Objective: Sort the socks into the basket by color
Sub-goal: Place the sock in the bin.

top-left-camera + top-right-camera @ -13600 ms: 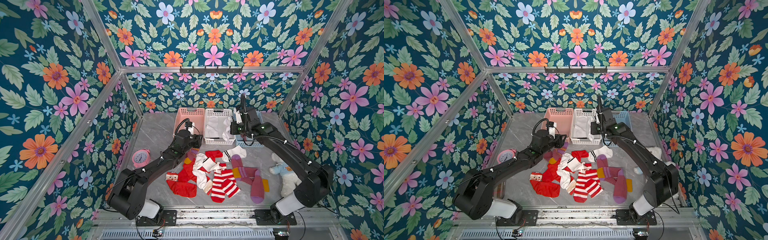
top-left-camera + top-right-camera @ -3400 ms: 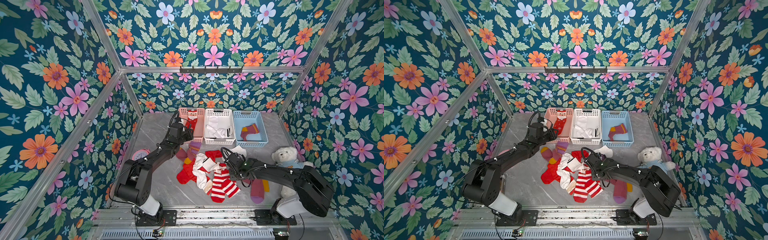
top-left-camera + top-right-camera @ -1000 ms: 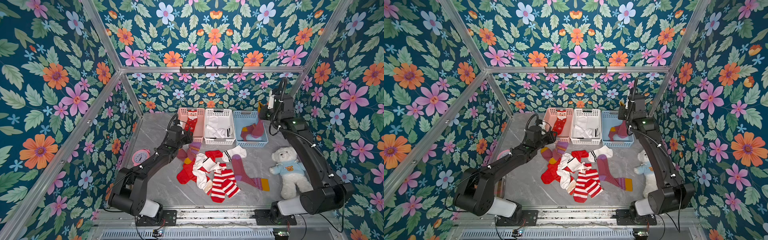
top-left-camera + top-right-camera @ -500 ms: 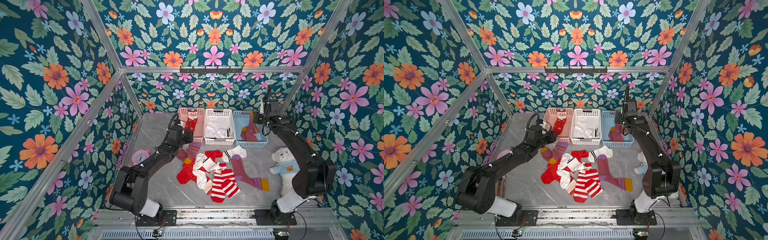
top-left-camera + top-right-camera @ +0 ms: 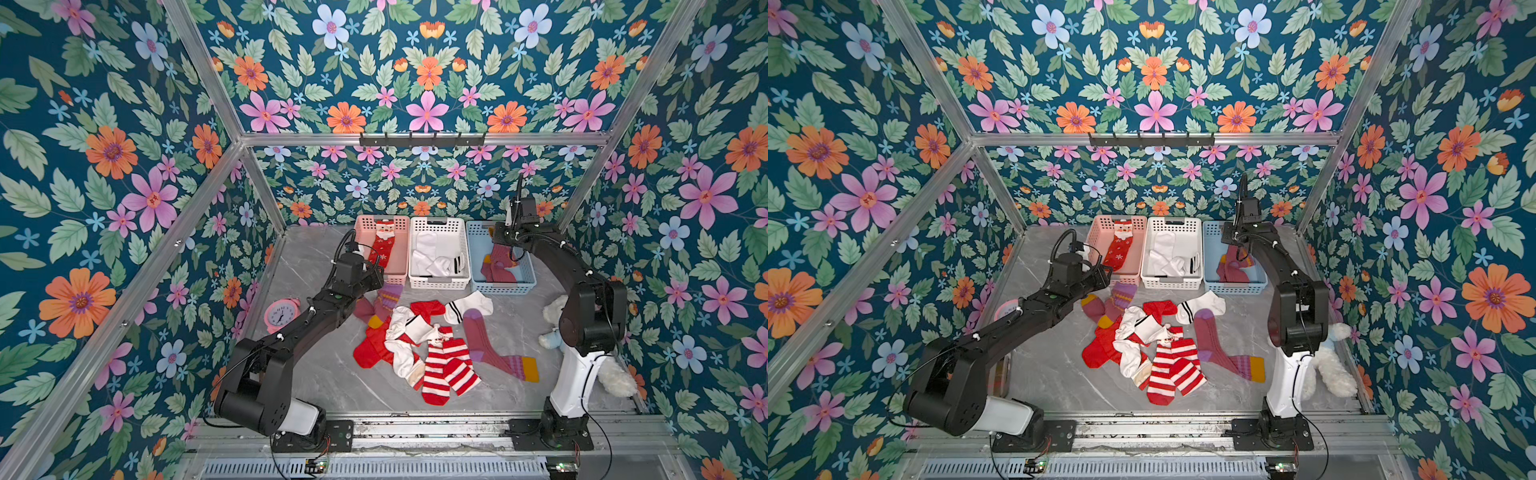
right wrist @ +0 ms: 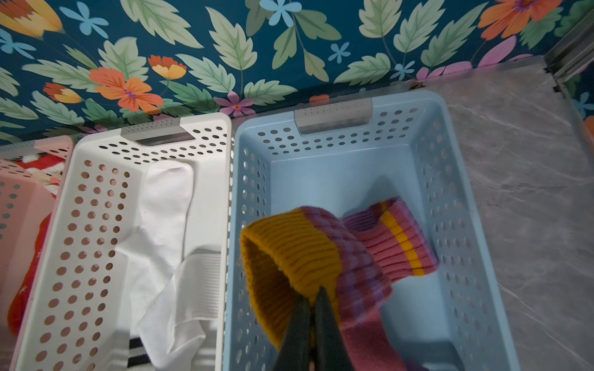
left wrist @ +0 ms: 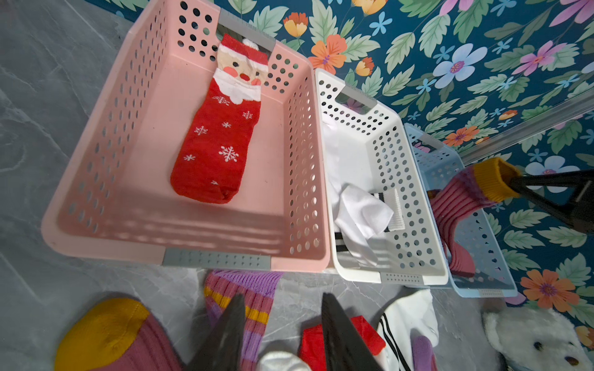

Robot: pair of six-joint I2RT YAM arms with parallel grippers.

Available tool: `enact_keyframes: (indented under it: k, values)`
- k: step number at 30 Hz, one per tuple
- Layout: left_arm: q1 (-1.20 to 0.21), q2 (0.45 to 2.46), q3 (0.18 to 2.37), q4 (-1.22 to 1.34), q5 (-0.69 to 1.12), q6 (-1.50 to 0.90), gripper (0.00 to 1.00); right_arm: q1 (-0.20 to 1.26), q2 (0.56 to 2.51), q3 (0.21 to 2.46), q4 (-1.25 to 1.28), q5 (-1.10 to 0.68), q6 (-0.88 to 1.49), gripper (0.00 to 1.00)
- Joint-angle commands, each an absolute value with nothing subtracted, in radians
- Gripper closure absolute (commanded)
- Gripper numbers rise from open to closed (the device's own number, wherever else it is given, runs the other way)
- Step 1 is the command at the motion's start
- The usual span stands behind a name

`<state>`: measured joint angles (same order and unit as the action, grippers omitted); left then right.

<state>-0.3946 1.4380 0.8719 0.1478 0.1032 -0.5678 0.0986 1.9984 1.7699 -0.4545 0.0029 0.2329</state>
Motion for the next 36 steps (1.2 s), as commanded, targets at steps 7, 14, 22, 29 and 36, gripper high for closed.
enact_keyframes:
  k: [7,14,22,29,36]
  values:
    - [-0.394,1.407,0.850,0.128,0.075,-0.552,0.57,0.099,2.189,1.920,-0.513,-0.058,0.272,1.00]
    - [-0.393,1.393,0.839,0.126,0.075,-0.550,0.57,0.100,2.296,1.988,-0.565,-0.058,0.277,1.00]
    - [-0.394,1.378,0.831,0.123,0.071,-0.548,0.56,0.098,2.333,2.015,-0.597,-0.068,0.279,1.00]
    - [-0.394,1.377,0.828,0.126,0.076,-0.548,0.56,0.097,2.255,1.981,-0.592,-0.087,0.272,0.77]
    - [-0.394,1.379,0.830,0.128,0.079,-0.546,0.55,0.098,2.123,1.914,-0.582,-0.089,0.258,0.64]
